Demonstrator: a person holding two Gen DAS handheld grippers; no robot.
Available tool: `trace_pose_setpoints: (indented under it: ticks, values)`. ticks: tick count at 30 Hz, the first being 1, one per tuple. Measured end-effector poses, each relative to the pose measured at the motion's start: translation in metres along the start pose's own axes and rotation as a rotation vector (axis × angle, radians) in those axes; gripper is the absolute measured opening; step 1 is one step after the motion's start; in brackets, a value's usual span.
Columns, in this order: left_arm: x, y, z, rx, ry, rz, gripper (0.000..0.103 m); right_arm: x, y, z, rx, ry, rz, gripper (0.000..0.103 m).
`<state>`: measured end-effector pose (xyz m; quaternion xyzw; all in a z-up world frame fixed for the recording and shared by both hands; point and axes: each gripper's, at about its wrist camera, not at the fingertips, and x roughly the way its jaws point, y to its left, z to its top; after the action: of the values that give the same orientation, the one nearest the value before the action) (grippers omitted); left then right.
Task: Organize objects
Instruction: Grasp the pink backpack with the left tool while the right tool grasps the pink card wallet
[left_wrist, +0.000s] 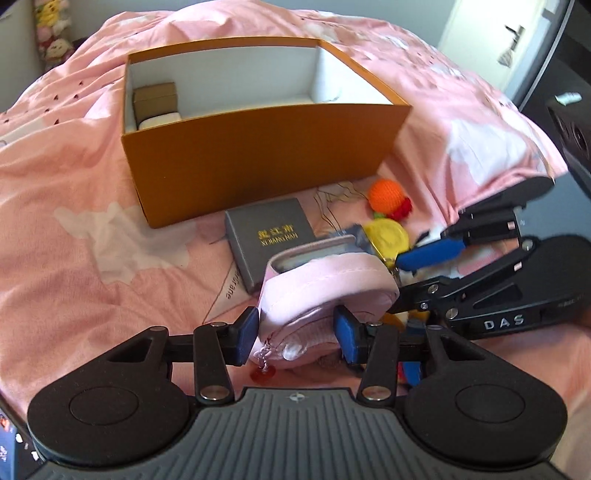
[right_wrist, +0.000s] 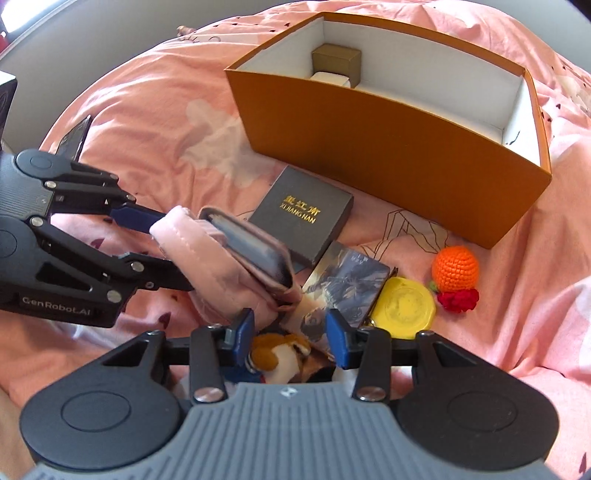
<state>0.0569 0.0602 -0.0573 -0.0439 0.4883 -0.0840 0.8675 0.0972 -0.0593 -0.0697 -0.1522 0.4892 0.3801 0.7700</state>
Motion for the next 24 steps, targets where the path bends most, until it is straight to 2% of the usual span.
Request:
trace_pose_setpoints:
  ticks: [2, 5, 7, 9, 13, 16, 21, 24]
  values:
    - [0.006, 0.002, 0.004, -0.01, 0.002, 0.003, 0.055, 0.006, -0.003, 0.004, 0.032, -0.004, -0.002, 0.037]
    - [0.013, 0.008, 0.006, -0.043, -0.002, -0.001, 0.058, 0.014, -0.008, 0.01, 0.064, -0.01, -0.013, 0.035]
    - [0.017, 0.013, 0.008, -0.075, -0.002, -0.022, 0.061, 0.018, -0.011, 0.013, 0.079, -0.01, -0.022, 0.035]
    - [0.021, 0.018, 0.009, -0.103, 0.004, -0.037, 0.069, 0.021, -0.014, 0.015, 0.096, -0.008, -0.027, 0.036]
    - [0.03, 0.027, 0.007, -0.165, 0.023, -0.098, 0.072, 0.028, -0.019, 0.017, 0.125, -0.002, -0.025, 0.036]
    - [0.029, 0.03, 0.007, -0.204, 0.008, -0.121, 0.061, 0.03, -0.021, 0.015, 0.14, -0.001, -0.025, 0.036]
    - [0.021, 0.028, 0.007, -0.228, -0.012, -0.105, 0.042, 0.03, -0.023, 0.013, 0.156, -0.005, -0.03, 0.036]
    - [0.015, 0.03, 0.009, -0.26, 0.0, -0.091, 0.035, 0.027, -0.022, 0.013, 0.156, -0.02, -0.022, 0.036]
